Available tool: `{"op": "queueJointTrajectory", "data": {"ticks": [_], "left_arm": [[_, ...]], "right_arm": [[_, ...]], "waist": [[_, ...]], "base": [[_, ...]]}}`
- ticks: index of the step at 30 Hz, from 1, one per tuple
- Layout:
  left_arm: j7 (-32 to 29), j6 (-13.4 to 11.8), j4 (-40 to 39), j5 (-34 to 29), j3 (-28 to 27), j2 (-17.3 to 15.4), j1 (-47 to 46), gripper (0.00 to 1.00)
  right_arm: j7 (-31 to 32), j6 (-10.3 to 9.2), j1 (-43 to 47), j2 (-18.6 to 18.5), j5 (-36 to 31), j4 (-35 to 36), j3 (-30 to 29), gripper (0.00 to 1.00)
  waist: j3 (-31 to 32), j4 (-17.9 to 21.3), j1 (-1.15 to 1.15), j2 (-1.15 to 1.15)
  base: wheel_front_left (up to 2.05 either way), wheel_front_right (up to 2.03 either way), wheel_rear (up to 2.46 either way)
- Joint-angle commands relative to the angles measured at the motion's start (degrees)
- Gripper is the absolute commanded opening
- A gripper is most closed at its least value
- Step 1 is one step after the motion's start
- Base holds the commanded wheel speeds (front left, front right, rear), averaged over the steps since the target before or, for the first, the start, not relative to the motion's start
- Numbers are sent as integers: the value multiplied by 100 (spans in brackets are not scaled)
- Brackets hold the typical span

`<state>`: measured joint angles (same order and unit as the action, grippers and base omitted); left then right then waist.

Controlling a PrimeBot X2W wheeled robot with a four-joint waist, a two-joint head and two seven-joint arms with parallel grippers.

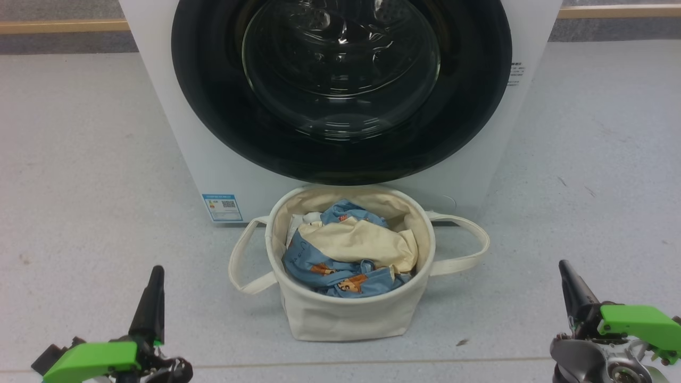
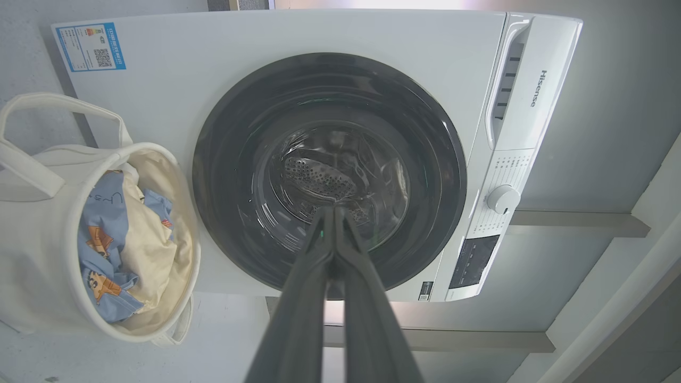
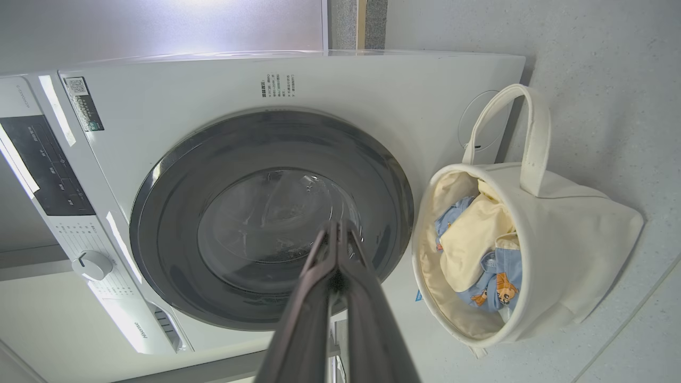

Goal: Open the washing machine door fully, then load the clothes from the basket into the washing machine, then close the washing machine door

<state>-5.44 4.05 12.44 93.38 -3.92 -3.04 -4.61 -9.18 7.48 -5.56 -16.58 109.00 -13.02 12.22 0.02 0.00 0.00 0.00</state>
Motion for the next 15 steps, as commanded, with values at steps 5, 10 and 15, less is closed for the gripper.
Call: {"op": "queueJointTrajectory", "data": {"ticks": [5,10,15], "left_arm": [[-42,-4,-218,-63,-200,-37,-132,0],[-44,-4,-218,-64,-202,-35,-132,0],[-45,-4,-218,-66,-204,-34,-132,0]], "right_arm": [[-39,1,-142,-143,23,221,87,0],[-41,1,-142,-145,25,222,88,0],[-42,1,-142,-146,26,222,90,0]], "waist": [[0,0,0,0],[0,0,0,0],[0,0,0,0]], "base": [[0,0,0],[0,0,0],[0,0,0]]}}
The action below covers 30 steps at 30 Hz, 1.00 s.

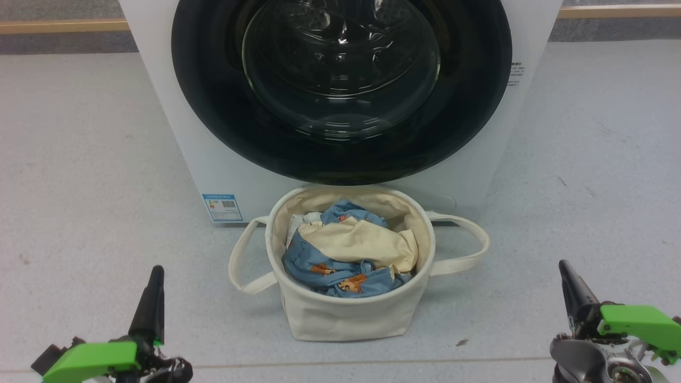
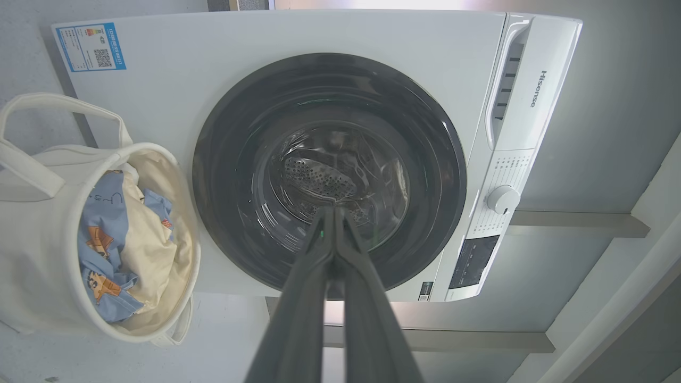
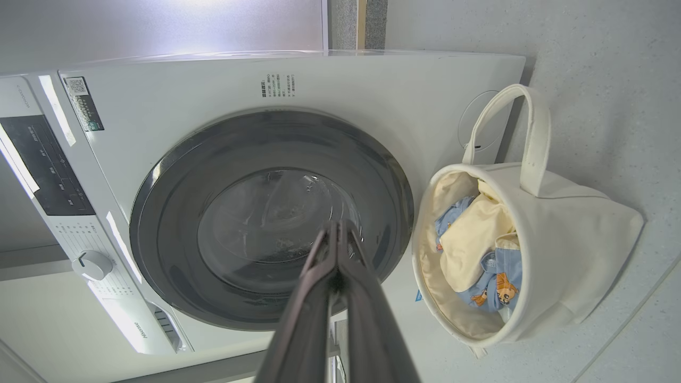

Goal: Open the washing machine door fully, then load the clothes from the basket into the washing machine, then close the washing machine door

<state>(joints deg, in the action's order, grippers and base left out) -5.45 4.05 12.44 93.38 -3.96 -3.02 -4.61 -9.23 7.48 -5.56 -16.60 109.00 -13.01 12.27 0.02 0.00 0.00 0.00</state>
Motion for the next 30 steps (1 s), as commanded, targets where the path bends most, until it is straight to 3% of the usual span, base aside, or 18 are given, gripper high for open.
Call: {"op": "queueJointTrajectory", "data": {"ticks": [1,30], "left_arm": [[-44,-4,-218,-66,-199,-36,-132,0],[-52,-4,-218,-75,-209,-29,-133,0]], "right_arm": [[-36,1,-142,-145,26,221,86,0],[-43,1,-143,-151,32,224,93,0]], "waist": [[0,0,0,0],[0,0,0,0]], "base": [[0,0,0],[0,0,0]]}}
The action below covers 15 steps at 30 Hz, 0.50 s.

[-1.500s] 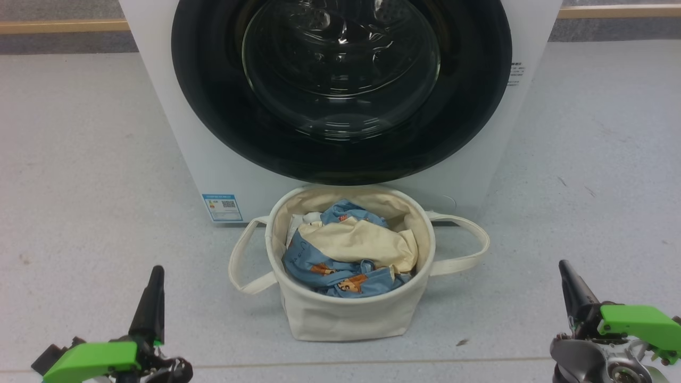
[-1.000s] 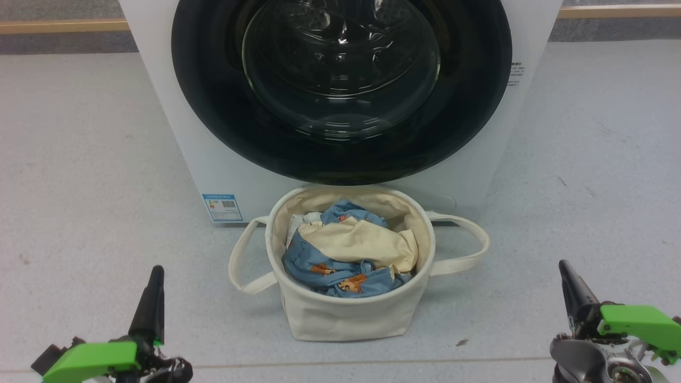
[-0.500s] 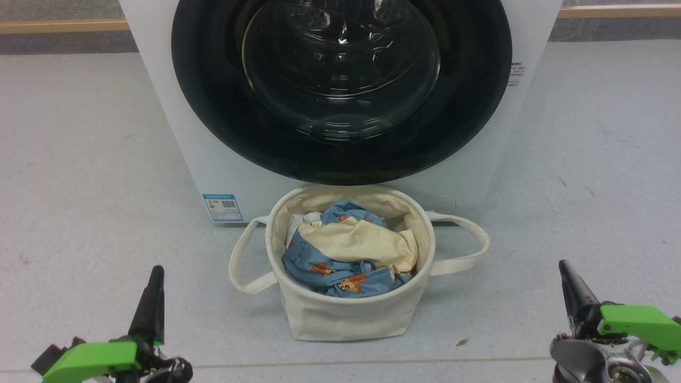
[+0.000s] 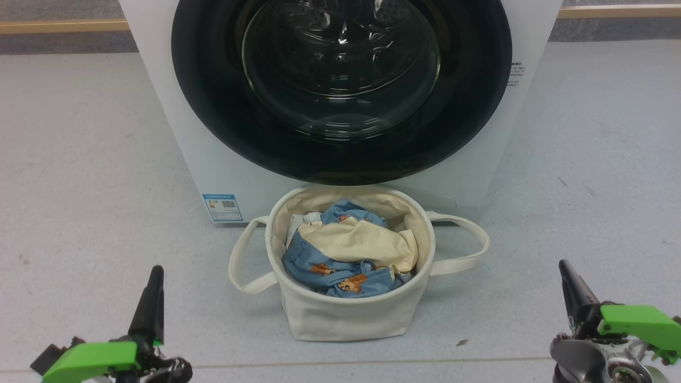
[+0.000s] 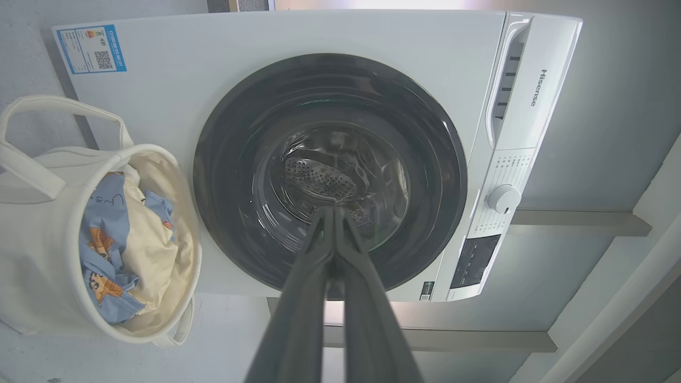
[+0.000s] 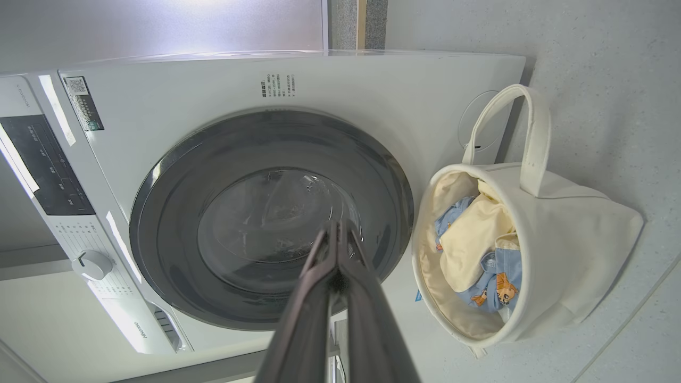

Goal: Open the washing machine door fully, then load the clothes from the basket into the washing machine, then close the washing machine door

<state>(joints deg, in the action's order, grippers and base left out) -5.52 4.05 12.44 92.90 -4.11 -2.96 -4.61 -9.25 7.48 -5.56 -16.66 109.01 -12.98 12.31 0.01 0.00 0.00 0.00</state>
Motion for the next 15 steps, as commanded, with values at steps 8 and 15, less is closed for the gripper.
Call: {"op": "queueJointTrajectory", "data": {"ticks": [8,15], "left_arm": [[-48,-4,-218,-28,-196,-33,-133,0],[-49,-4,-218,-30,-198,-31,-133,0]], "right_arm": [[-43,1,-143,-145,33,221,90,0],[-44,1,-143,-146,33,222,91,0]], "waist": [[0,0,0,0],[0,0,0,0]], "base": [[0,0,0],[0,0,0]]}}
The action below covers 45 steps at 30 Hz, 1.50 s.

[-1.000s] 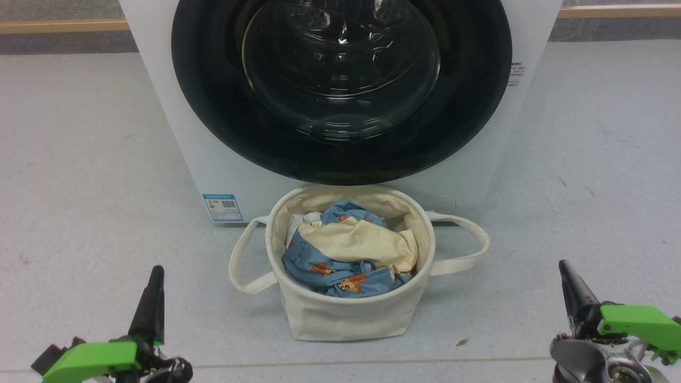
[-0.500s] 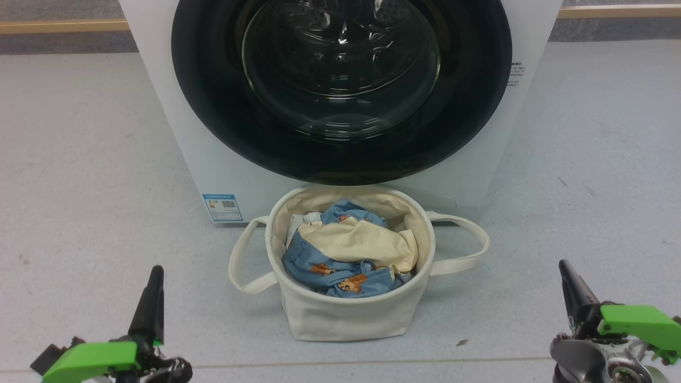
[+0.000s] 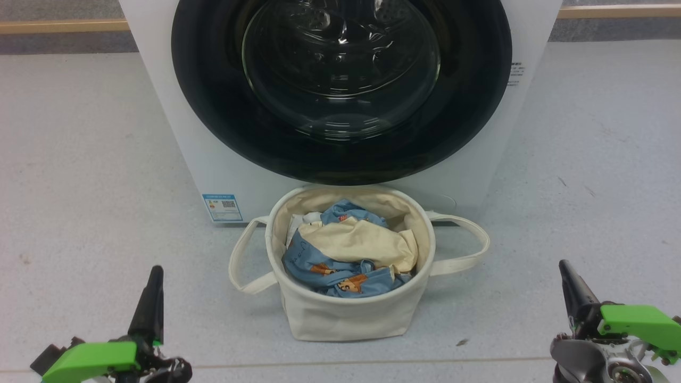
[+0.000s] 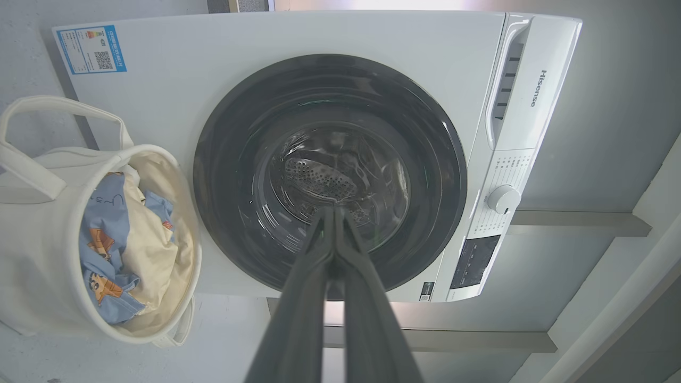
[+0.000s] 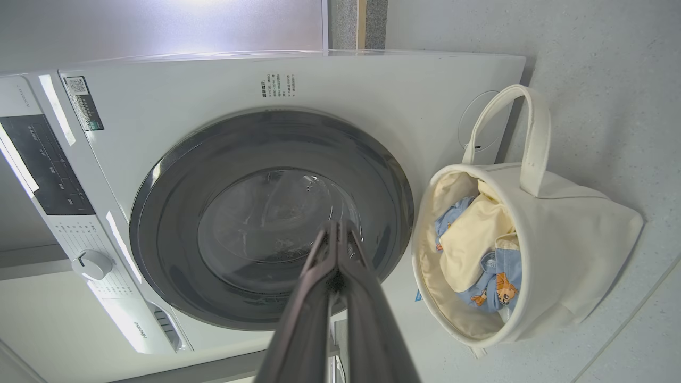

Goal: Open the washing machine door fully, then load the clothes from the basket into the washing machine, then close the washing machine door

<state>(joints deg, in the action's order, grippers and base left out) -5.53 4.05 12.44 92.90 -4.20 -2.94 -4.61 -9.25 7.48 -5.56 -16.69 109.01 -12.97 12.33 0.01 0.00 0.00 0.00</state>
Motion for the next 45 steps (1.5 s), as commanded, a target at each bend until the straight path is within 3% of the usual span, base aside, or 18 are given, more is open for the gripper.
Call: {"op": "queueJointTrajectory", "data": {"ticks": [1,45], "left_arm": [[-48,-4,-218,-30,-189,-33,-133,0],[-58,-5,-219,-40,-201,-24,-134,0]], "right_arm": [[-44,1,-143,-143,34,221,89,0],[-49,1,-144,-148,38,223,95,0]], "waist": [[0,0,0,0],[0,0,0,0]], "base": [[0,0,0],[0,0,0]]}}
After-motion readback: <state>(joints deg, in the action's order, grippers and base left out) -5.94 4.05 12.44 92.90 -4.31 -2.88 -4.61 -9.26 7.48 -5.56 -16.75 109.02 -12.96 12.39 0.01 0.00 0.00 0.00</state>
